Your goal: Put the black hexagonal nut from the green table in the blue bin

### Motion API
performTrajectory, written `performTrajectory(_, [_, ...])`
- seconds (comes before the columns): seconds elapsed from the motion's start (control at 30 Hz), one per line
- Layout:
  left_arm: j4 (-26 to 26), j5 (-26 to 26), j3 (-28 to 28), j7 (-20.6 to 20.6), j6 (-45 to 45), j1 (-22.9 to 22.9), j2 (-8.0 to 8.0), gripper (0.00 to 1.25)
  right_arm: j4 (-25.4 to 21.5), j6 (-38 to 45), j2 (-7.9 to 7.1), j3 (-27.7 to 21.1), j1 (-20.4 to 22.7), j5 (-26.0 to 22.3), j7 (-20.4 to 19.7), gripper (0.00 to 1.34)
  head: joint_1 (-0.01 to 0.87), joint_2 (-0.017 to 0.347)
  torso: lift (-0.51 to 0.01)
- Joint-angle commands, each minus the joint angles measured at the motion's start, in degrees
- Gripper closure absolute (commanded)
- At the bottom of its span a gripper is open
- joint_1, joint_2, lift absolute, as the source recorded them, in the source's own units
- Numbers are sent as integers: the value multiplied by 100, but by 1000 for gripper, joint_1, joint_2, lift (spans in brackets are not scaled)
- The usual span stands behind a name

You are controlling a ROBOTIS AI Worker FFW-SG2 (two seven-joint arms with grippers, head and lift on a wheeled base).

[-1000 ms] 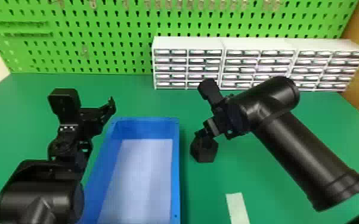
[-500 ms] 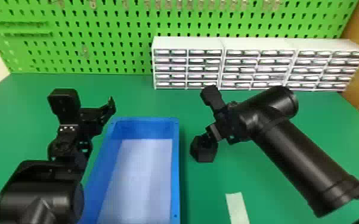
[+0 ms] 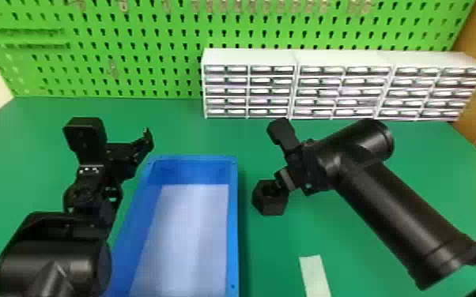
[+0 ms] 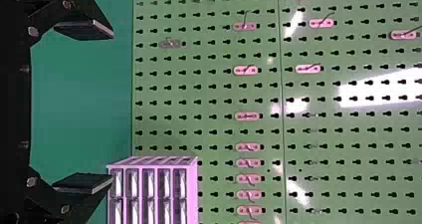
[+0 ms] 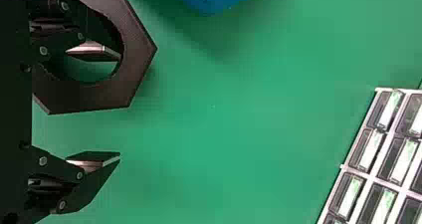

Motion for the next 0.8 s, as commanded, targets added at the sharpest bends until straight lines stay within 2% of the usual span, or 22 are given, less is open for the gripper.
performTrajectory(0.0, [0,0,6,0,0,-1,0,248,34,9,0,0,0,-24,0,572,686,51,-96])
performTrajectory(0.23, [0,0,6,0,0,-1,0,248,78,27,0,27,8,-50,53,614,686,51,-96])
performTrajectory(0.37, [0,0,6,0,0,-1,0,248,122,35,9,35,8,-50,105,731,686,51,-96])
performTrajectory(0.63, [0,0,6,0,-9,-1,0,248,183,35,9,88,0,3,237,818,686,51,-96])
performTrajectory(0.77, [0,0,15,0,-9,-1,0,248,210,35,9,123,0,20,290,924,686,51,-96])
